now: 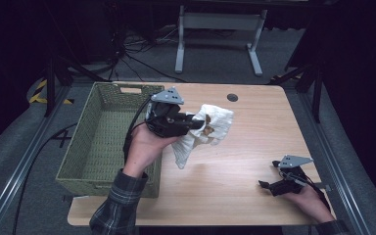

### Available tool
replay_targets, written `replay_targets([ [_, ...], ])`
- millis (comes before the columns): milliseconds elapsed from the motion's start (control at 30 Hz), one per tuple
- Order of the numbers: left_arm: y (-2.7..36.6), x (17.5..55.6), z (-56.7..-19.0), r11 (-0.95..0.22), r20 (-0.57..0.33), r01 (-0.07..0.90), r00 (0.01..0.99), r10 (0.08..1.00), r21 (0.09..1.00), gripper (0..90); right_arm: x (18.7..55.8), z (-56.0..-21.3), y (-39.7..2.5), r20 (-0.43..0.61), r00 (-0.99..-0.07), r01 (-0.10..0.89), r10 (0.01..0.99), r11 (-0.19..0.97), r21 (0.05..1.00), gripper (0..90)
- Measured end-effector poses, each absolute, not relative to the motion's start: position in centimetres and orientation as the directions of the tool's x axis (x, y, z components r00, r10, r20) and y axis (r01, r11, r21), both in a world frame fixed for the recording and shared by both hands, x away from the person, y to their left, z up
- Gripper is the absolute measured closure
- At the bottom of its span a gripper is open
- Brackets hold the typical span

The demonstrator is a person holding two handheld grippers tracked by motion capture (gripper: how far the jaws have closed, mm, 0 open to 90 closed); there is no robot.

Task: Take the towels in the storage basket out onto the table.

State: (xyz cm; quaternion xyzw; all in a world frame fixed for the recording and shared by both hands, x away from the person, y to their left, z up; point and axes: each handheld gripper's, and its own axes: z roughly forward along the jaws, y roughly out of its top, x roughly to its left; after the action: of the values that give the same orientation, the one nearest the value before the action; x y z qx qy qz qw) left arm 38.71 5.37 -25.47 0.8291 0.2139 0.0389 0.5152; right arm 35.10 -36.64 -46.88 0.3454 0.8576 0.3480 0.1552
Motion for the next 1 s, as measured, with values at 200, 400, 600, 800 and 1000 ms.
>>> replay_targets([
  [200, 2.4, 38.7, -26.3, -0.4, -0.157, 0.292, 0.928, 0.337, 0.869, 77.0, 35.1, -46.9, -36.6, -0.027, -0.714, 0.483, 0.7, 0.52, 0.704, 0.5],
  [400, -0.1, 38.8, -27.7, -0.406, -0.173, 0.287, 0.94, 0.295, 0.868, 77.0, 35.1, -46.9, -36.6, -0.027, -0.714, 0.483, 0.7, 0.52, 0.705, 0.4],
  [600, -2.2, 39.2, -29.5, -0.44, -0.178, 0.284, 0.947, 0.267, 0.852, 76.9, 35.1, -46.9, -36.6, -0.027, -0.714, 0.483, 0.7, 0.52, 0.705, 0.4],
  [800, -4.0, 39.1, -31.5, -0.46, -0.17, 0.269, 0.955, 0.245, 0.847, 76.8, 35.1, -46.9, -36.6, -0.024, -0.713, 0.486, 0.701, 0.518, 0.704, 0.4],
  [1000, -5.3, 39.2, -33.9, -0.481, -0.179, 0.268, 0.958, 0.224, 0.835, 76.6, 35.0, -46.9, -36.6, -0.024, -0.712, 0.485, 0.702, 0.516, 0.706, 0.5],
])
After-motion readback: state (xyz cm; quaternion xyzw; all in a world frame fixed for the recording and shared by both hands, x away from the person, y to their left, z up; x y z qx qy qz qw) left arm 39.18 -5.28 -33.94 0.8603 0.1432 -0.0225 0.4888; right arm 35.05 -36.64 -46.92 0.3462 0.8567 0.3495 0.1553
